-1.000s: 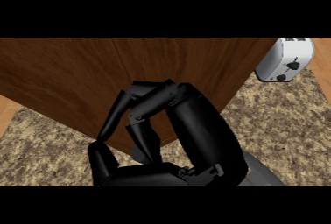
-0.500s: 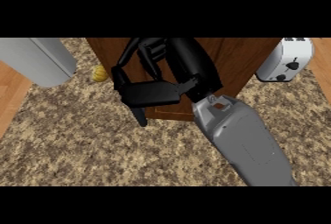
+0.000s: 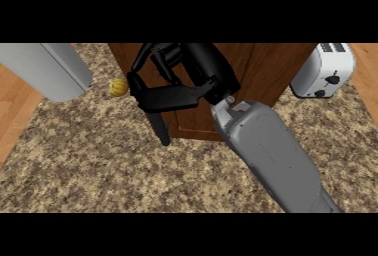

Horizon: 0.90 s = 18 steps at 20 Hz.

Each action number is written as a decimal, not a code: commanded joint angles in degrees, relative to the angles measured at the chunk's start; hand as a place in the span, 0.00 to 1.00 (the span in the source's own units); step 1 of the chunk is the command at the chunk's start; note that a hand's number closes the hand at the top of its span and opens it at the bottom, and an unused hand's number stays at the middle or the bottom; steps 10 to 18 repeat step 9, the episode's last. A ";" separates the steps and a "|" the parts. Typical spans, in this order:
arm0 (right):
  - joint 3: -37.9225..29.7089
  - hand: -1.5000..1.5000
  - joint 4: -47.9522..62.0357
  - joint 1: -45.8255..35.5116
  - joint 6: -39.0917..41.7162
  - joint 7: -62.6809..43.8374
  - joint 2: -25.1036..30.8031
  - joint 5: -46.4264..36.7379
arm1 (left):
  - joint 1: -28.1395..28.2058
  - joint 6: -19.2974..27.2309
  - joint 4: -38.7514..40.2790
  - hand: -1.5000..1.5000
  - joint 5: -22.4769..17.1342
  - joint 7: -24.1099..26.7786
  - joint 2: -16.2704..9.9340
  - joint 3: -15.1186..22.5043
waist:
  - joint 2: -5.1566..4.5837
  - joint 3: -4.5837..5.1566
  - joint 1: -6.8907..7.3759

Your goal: Pick up the bottled water, place it into the cabinet and close the cabinet

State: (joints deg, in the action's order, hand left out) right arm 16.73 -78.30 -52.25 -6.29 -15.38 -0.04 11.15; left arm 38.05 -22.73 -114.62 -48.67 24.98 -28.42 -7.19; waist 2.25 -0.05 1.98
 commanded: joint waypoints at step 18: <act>-5.25 1.00 15.47 -3.33 -1.96 3.40 2.57 -1.40 | -2.38 -0.29 -0.52 1.00 -0.19 -1.26 0.42 0.83 | -3.36 0.17 0.75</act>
